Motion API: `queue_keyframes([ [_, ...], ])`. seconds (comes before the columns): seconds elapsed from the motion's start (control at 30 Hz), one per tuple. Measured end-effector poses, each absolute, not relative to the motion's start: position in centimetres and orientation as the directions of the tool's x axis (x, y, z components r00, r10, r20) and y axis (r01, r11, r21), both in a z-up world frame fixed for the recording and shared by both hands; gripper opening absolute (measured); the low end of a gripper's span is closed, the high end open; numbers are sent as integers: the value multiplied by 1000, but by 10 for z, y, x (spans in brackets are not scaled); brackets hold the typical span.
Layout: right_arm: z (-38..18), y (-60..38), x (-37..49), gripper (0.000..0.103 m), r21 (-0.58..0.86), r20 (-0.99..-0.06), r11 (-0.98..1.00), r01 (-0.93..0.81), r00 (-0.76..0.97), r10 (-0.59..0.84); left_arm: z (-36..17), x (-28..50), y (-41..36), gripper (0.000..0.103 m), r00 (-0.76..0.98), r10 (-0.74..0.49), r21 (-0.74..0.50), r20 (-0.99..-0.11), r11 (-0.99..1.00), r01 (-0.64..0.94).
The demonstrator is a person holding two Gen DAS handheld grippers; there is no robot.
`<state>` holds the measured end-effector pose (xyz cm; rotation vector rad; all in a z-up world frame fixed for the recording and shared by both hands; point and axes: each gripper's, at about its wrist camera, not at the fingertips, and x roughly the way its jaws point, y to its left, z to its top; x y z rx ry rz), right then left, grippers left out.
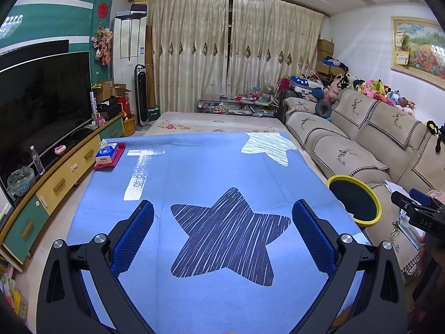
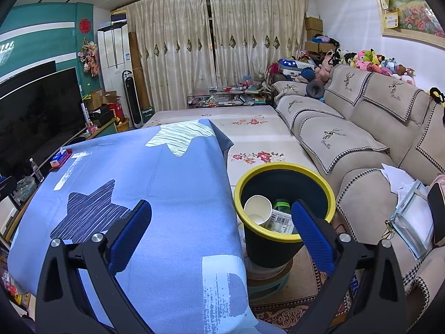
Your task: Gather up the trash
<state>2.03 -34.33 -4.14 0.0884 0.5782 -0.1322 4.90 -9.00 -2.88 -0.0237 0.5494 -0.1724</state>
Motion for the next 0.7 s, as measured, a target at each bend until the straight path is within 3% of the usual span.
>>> queue_keyframes([
  [0.7, -42, -340, 21, 96, 47, -552, 988, 147, 828, -97, -33, 51, -90, 98, 833, -175, -72, -526, 984, 161],
])
